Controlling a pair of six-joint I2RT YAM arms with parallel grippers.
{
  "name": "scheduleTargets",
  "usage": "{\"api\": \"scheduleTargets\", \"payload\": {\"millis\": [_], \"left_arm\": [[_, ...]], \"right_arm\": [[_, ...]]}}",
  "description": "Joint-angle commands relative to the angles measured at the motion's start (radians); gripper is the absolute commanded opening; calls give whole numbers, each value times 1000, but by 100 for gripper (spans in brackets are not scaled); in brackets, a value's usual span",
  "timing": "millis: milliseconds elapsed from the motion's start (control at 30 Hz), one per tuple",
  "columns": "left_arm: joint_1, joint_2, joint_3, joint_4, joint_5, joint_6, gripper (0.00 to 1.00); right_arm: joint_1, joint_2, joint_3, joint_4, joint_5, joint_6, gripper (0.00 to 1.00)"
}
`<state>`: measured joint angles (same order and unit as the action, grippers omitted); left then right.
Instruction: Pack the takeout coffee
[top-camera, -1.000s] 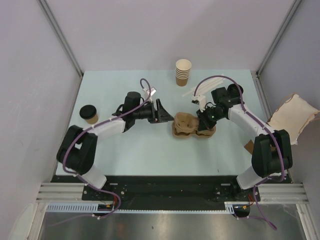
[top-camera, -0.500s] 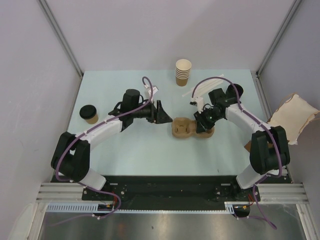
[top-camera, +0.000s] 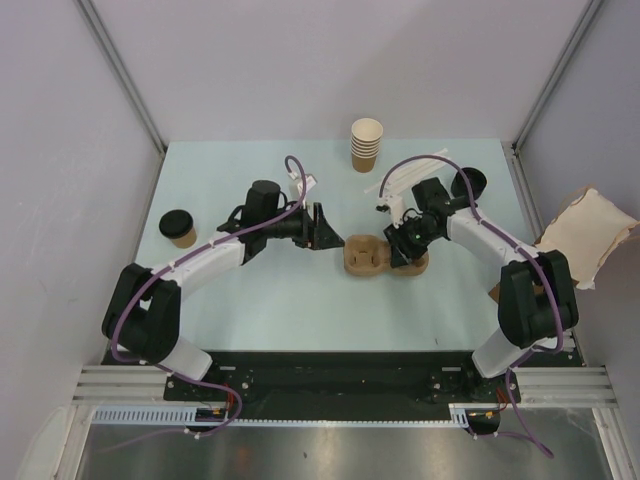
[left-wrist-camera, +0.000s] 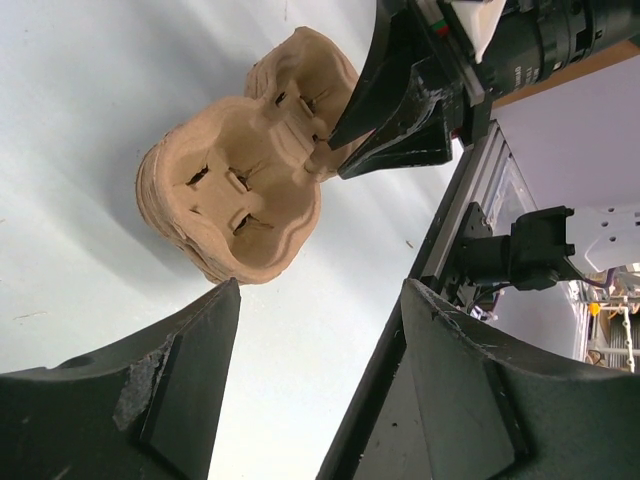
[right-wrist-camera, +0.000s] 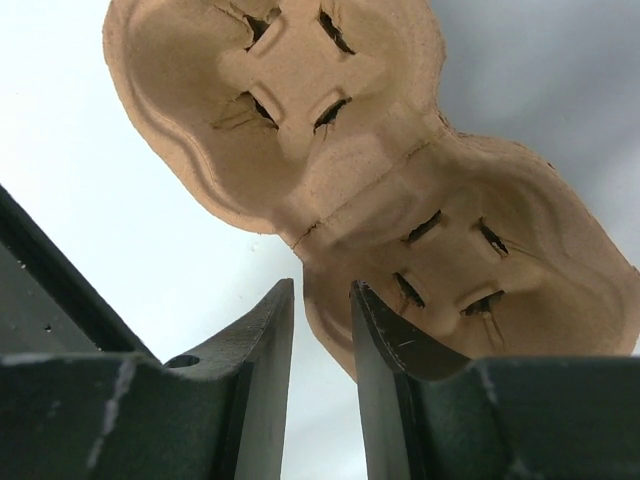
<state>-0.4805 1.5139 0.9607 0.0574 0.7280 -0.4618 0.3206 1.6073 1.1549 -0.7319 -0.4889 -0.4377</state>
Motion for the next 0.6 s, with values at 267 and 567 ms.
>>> {"api": "scheduleTargets", "payload": {"millis": [267,567], "left_arm": [[-4,-1,-7,39,5,12,71],[-4,-1,0,25,8,26,71]], "right_arm": [[28,14,37,52,67,7,23],[35,26,37,51,81,5,23]]}}
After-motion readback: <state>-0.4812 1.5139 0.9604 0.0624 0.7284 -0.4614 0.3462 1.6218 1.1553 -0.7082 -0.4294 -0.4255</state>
